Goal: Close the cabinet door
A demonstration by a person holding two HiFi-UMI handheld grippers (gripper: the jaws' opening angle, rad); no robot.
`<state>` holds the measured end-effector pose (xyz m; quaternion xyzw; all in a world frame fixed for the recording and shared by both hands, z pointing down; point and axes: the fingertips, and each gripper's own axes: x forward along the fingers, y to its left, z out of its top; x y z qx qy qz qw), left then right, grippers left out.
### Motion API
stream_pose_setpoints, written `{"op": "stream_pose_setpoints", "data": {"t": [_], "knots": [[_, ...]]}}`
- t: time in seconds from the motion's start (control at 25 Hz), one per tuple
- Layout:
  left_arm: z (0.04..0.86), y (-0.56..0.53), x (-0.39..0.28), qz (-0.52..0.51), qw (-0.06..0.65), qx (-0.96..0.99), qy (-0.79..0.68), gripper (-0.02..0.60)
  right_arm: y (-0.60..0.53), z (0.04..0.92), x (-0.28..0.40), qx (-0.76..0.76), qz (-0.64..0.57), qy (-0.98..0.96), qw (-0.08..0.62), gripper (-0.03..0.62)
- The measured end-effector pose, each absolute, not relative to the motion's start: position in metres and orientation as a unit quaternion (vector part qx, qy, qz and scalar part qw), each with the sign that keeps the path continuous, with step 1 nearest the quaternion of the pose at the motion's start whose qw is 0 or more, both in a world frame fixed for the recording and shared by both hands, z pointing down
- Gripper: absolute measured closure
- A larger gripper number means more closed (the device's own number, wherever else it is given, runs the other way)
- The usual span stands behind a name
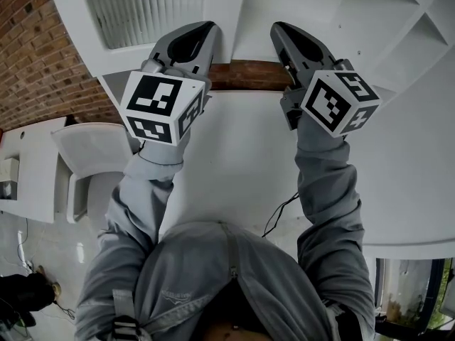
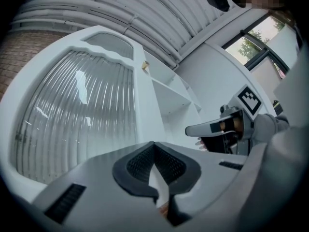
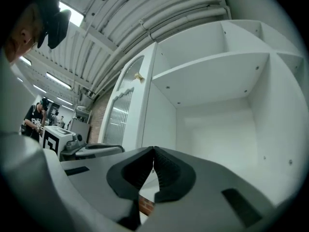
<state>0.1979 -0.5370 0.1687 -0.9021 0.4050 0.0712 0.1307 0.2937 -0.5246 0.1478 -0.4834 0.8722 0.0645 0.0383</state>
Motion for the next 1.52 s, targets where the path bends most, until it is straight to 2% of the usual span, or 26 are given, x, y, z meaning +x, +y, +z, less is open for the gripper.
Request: {"op": "stream_pose_setpoints", "data": {"t": [0.44, 0.92, 1.52], "knots": [[0.199, -0.502, 0.188, 0.053, 0.117, -0.900, 0.416, 0.578, -0.471, 0.173, 0.294, -0.558, 0.106, 0.821, 0.055, 0.568], [0.248, -0.437, 0.151, 0.031, 0.117, -0.879, 0.461, 0.578, -0.423, 0.239, 0.280, -0.598, 0.105, 0.794, 0.043, 0.568], [0.335, -0.400, 0.109, -0.007, 0.052, -0.861, 0.507, 0.578, -0.382, 0.320, 0.259, -0.610, 0.075, 0.789, 0.019, 0.568]]}}
